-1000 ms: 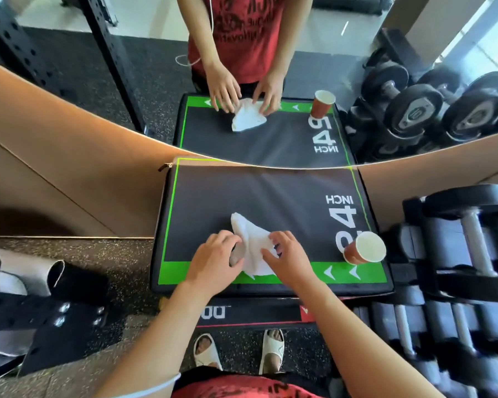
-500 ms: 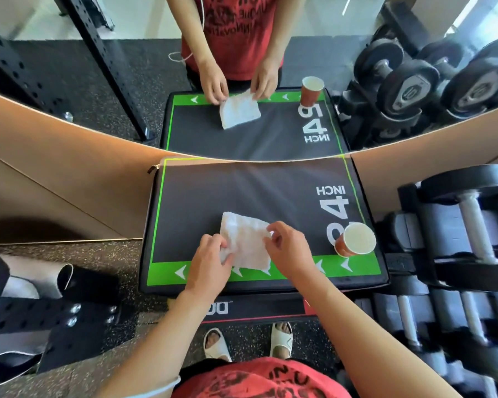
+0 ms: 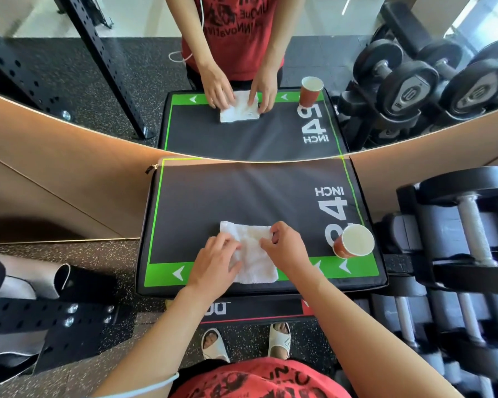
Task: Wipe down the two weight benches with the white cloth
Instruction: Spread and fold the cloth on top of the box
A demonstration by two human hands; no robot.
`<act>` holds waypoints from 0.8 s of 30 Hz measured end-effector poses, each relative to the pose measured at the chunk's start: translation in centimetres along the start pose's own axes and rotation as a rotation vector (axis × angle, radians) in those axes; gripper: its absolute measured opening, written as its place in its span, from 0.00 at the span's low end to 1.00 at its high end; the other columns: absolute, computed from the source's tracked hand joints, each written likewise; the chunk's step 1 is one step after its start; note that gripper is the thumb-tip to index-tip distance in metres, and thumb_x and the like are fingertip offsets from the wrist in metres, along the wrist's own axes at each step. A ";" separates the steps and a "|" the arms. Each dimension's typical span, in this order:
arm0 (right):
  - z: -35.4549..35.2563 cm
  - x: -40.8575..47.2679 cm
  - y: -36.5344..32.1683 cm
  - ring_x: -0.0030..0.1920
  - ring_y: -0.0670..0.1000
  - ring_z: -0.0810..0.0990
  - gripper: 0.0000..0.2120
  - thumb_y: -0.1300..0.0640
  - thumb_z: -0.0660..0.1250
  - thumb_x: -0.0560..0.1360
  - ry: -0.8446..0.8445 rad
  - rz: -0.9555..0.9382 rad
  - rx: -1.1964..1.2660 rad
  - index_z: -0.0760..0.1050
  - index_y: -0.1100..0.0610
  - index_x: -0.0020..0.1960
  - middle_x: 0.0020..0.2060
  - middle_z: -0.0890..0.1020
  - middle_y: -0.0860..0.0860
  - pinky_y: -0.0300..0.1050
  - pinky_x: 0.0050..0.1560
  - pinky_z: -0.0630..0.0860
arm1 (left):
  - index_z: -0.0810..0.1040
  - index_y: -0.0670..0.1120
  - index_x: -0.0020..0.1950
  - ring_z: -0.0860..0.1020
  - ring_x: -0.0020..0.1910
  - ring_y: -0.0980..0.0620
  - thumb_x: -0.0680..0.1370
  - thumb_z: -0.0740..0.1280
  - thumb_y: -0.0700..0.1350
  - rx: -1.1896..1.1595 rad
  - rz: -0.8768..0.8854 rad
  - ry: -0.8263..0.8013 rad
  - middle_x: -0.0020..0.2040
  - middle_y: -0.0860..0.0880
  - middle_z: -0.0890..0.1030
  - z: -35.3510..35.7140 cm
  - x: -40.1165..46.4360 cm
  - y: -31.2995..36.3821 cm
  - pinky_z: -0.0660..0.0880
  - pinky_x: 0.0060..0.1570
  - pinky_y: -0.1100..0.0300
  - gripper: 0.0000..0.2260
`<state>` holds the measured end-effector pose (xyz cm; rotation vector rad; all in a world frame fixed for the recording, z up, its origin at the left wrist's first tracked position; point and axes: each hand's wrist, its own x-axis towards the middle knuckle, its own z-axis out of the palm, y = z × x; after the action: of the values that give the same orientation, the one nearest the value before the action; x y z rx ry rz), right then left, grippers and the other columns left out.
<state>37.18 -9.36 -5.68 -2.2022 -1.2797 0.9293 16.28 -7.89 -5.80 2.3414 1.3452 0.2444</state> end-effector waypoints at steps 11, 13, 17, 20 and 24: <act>-0.3 2.6 -2.0 0.53 0.58 0.79 0.12 0.62 0.66 0.75 -0.066 -0.033 -0.149 0.79 0.55 0.58 0.51 0.73 0.51 0.44 0.47 0.71 | 0.85 0.52 0.59 0.77 0.60 0.43 0.71 0.81 0.53 0.056 -0.013 0.121 0.62 0.49 0.78 1.0 -0.9 -1.1 0.80 0.50 0.47 0.18; -0.6 2.7 -1.8 0.49 0.59 0.80 0.09 0.63 0.65 0.77 -0.029 -0.086 -0.163 0.80 0.55 0.54 0.49 0.73 0.50 0.47 0.46 0.75 | 0.85 0.52 0.60 0.77 0.64 0.43 0.72 0.81 0.52 0.073 0.028 0.129 0.66 0.49 0.78 1.0 -1.2 -1.4 0.81 0.52 0.47 0.18; -0.8 3.0 -2.2 0.44 0.60 0.79 0.03 0.60 0.65 0.80 0.090 -0.184 -0.169 0.77 0.55 0.52 0.49 0.75 0.52 0.54 0.44 0.77 | 0.85 0.50 0.59 0.75 0.71 0.45 0.77 0.74 0.47 0.086 0.217 0.162 0.69 0.51 0.79 1.5 -1.8 -1.6 0.80 0.54 0.48 0.11; -0.2 2.9 -2.4 0.47 0.62 0.78 0.06 0.58 0.61 0.83 0.073 -0.174 -0.238 0.75 0.57 0.57 0.52 0.74 0.54 0.54 0.43 0.75 | 0.85 0.49 0.58 0.76 0.74 0.46 0.80 0.72 0.45 0.072 0.274 0.167 0.68 0.52 0.82 2.0 -2.4 -1.4 0.78 0.54 0.51 0.08; 0.4 1.4 -2.6 0.55 0.58 0.74 0.11 0.60 0.64 0.82 0.134 -0.346 -0.309 0.75 0.56 0.64 0.58 0.73 0.53 0.53 0.43 0.76 | 0.83 0.49 0.62 0.76 0.74 0.47 0.77 0.77 0.47 0.066 0.169 0.140 0.70 0.51 0.81 1.7 -2.4 -1.4 0.80 0.54 0.49 0.15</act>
<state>35.85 -6.89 -4.68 -2.1159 -1.7601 0.4685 14.54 -9.77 -7.83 2.5377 1.2353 0.4285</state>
